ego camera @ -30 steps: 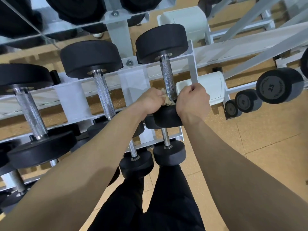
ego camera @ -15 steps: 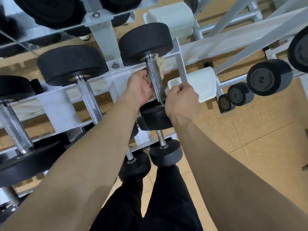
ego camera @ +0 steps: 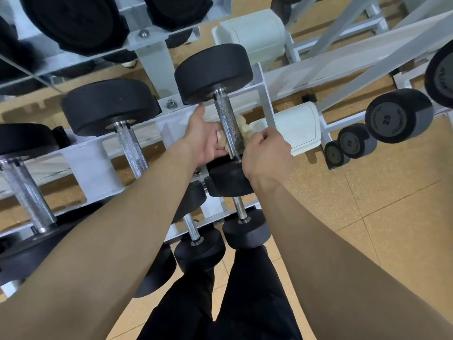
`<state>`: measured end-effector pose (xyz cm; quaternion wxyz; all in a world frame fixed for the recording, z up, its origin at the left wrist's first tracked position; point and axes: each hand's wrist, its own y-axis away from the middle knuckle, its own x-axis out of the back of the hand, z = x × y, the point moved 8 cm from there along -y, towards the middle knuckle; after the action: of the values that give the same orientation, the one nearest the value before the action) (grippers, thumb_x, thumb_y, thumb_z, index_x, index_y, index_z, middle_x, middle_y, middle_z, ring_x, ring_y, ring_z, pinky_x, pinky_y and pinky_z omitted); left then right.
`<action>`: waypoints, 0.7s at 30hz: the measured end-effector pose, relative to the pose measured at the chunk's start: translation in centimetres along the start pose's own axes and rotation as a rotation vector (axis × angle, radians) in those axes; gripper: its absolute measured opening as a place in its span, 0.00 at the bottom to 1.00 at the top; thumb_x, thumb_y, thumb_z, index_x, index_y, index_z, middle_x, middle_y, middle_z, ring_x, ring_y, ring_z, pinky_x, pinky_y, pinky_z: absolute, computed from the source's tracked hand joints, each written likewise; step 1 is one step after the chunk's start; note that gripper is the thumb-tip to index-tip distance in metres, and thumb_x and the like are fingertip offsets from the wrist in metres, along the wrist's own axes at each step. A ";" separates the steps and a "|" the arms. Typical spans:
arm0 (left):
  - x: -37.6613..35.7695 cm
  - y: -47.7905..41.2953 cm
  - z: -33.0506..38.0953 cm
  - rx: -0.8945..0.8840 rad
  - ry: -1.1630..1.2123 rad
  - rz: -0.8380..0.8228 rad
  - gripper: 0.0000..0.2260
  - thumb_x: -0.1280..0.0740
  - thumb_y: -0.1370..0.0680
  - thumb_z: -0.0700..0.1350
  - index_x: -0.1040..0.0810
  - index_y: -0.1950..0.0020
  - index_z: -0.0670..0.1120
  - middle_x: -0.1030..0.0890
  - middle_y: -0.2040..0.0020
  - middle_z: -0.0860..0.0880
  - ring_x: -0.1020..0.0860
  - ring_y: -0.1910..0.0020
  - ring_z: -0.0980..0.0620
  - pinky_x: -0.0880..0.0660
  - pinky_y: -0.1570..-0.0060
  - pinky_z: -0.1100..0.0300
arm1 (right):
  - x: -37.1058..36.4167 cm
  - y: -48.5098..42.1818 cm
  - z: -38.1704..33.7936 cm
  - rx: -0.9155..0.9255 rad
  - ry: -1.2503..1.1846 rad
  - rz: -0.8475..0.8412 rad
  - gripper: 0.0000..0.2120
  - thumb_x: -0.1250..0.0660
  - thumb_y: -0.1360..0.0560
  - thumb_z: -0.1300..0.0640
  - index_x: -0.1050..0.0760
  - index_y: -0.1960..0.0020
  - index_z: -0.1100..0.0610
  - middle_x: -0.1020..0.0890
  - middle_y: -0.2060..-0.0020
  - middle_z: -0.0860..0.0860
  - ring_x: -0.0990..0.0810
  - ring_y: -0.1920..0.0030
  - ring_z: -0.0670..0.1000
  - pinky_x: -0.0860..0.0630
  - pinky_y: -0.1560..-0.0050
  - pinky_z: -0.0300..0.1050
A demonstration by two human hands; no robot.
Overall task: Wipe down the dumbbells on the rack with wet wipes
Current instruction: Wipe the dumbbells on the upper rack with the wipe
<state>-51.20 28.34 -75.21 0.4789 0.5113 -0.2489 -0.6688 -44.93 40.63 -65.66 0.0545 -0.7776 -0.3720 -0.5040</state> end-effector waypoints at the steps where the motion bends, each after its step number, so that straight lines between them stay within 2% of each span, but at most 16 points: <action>1: -0.1 -0.1 0.9 -0.046 0.122 0.020 0.36 0.57 0.17 0.64 0.22 0.41 0.38 0.17 0.45 0.37 0.16 0.51 0.39 0.20 0.53 0.51 | 0.0 0.0 0.0 0.001 0.004 -0.003 0.12 0.46 0.23 0.54 0.32 0.64 0.49 0.28 0.69 0.46 0.25 0.63 0.55 0.22 0.47 0.57; 3: -0.4 -0.7 2.1 -0.147 0.409 0.049 0.27 0.53 0.16 0.56 0.24 0.42 0.36 0.19 0.46 0.35 0.19 0.49 0.37 0.20 0.53 0.49 | -0.1 0.0 0.0 -0.001 0.007 -0.012 0.13 0.46 0.23 0.55 0.33 0.65 0.49 0.29 0.70 0.45 0.25 0.63 0.55 0.22 0.47 0.57; 5: -0.6 -0.9 1.9 -0.202 0.513 0.068 0.24 0.50 0.17 0.53 0.24 0.42 0.36 0.19 0.48 0.34 0.19 0.49 0.37 0.20 0.49 0.47 | 0.0 -0.1 0.0 0.001 0.007 -0.011 0.12 0.46 0.22 0.55 0.31 0.63 0.51 0.30 0.71 0.45 0.26 0.63 0.55 0.23 0.47 0.57; 7: -0.2 -1.0 0.6 -0.200 0.344 0.103 0.24 0.51 0.16 0.53 0.22 0.43 0.37 0.17 0.49 0.36 0.18 0.51 0.39 0.21 0.45 0.48 | -0.1 -0.1 0.0 0.007 0.010 -0.018 0.12 0.46 0.22 0.55 0.31 0.63 0.51 0.30 0.71 0.45 0.25 0.63 0.56 0.23 0.47 0.57; 10: 0.3 -0.1 -1.3 -0.162 -0.030 0.114 0.23 0.51 0.18 0.50 0.19 0.46 0.42 0.15 0.56 0.42 0.18 0.60 0.45 0.21 0.56 0.56 | -0.2 -0.1 0.0 0.013 0.019 -0.037 0.13 0.47 0.22 0.54 0.33 0.65 0.49 0.30 0.70 0.45 0.25 0.62 0.56 0.23 0.46 0.57; 14: 1.0 1.2 -0.9 -0.145 -0.346 0.194 0.25 0.44 0.24 0.49 0.22 0.34 0.36 0.17 0.55 0.41 0.20 0.70 0.50 0.23 0.59 0.58 | 0.1 -0.1 -0.1 0.041 0.026 -0.044 0.13 0.47 0.20 0.55 0.29 0.59 0.52 0.30 0.70 0.45 0.24 0.61 0.55 0.23 0.45 0.57; 15: 1.3 1.5 -0.9 -0.140 -0.390 0.222 0.26 0.40 0.28 0.49 0.22 0.35 0.36 0.18 0.57 0.41 0.21 0.70 0.49 0.23 0.58 0.57 | 0.0 -0.2 -0.1 0.052 0.032 -0.049 0.13 0.47 0.19 0.54 0.28 0.58 0.52 0.30 0.70 0.45 0.23 0.61 0.55 0.23 0.45 0.57; 16: 1.5 2.0 -1.0 -0.148 -0.414 0.241 0.26 0.36 0.34 0.48 0.20 0.40 0.37 0.20 0.58 0.41 0.22 0.66 0.47 0.23 0.55 0.56 | -0.2 -0.2 -0.1 0.062 0.040 -0.052 0.13 0.48 0.19 0.54 0.28 0.58 0.52 0.30 0.69 0.45 0.23 0.61 0.54 0.23 0.45 0.57; 17: 1.4 2.4 -1.2 -0.168 -0.464 0.235 0.21 0.34 0.38 0.46 0.19 0.48 0.39 0.21 0.59 0.41 0.23 0.62 0.46 0.24 0.51 0.55 | -0.2 -0.3 -0.1 0.069 0.052 -0.055 0.13 0.48 0.19 0.53 0.28 0.58 0.51 0.30 0.69 0.44 0.23 0.61 0.53 0.23 0.45 0.57; 18: 1.1 3.3 -1.3 -0.192 -0.557 0.256 0.13 0.33 0.39 0.43 0.20 0.56 0.42 0.22 0.61 0.43 0.25 0.60 0.47 0.27 0.51 0.54 | -0.1 -0.5 -0.2 0.087 0.067 -0.056 0.13 0.48 0.19 0.53 0.29 0.58 0.52 0.31 0.70 0.44 0.24 0.62 0.52 0.23 0.45 0.56; 19: 0.8 4.0 -1.4 -0.226 -0.643 0.294 0.04 0.33 0.35 0.41 0.22 0.61 0.44 0.23 0.64 0.45 0.26 0.61 0.48 0.30 0.54 0.55 | -0.1 -0.6 -0.4 0.109 0.077 -0.062 0.13 0.48 0.18 0.53 0.29 0.58 0.52 0.32 0.70 0.44 0.25 0.62 0.52 0.24 0.45 0.55; 20: 0.8 4.5 -1.6 -0.253 -0.675 0.356 0.04 0.33 0.31 0.39 0.23 0.64 0.46 0.22 0.66 0.49 0.26 0.62 0.49 0.30 0.56 0.56 | 0.0 -0.7 -0.6 0.132 0.081 -0.073 0.12 0.48 0.18 0.53 0.30 0.58 0.52 0.33 0.70 0.43 0.26 0.62 0.52 0.25 0.45 0.54; 21: 0.9 4.9 -1.8 -0.298 -0.670 0.422 0.09 0.34 0.27 0.38 0.22 0.65 0.49 0.20 0.66 0.51 0.24 0.62 0.50 0.28 0.57 0.56 | 0.0 -0.6 -0.6 0.147 0.075 -0.085 0.12 0.48 0.18 0.53 0.31 0.57 0.52 0.34 0.69 0.43 0.28 0.61 0.51 0.26 0.44 0.54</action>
<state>-47.73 25.74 -72.25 0.5668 0.1287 -0.3907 -0.7138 -45.79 40.75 -65.53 0.1040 -0.7358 -0.4382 -0.5058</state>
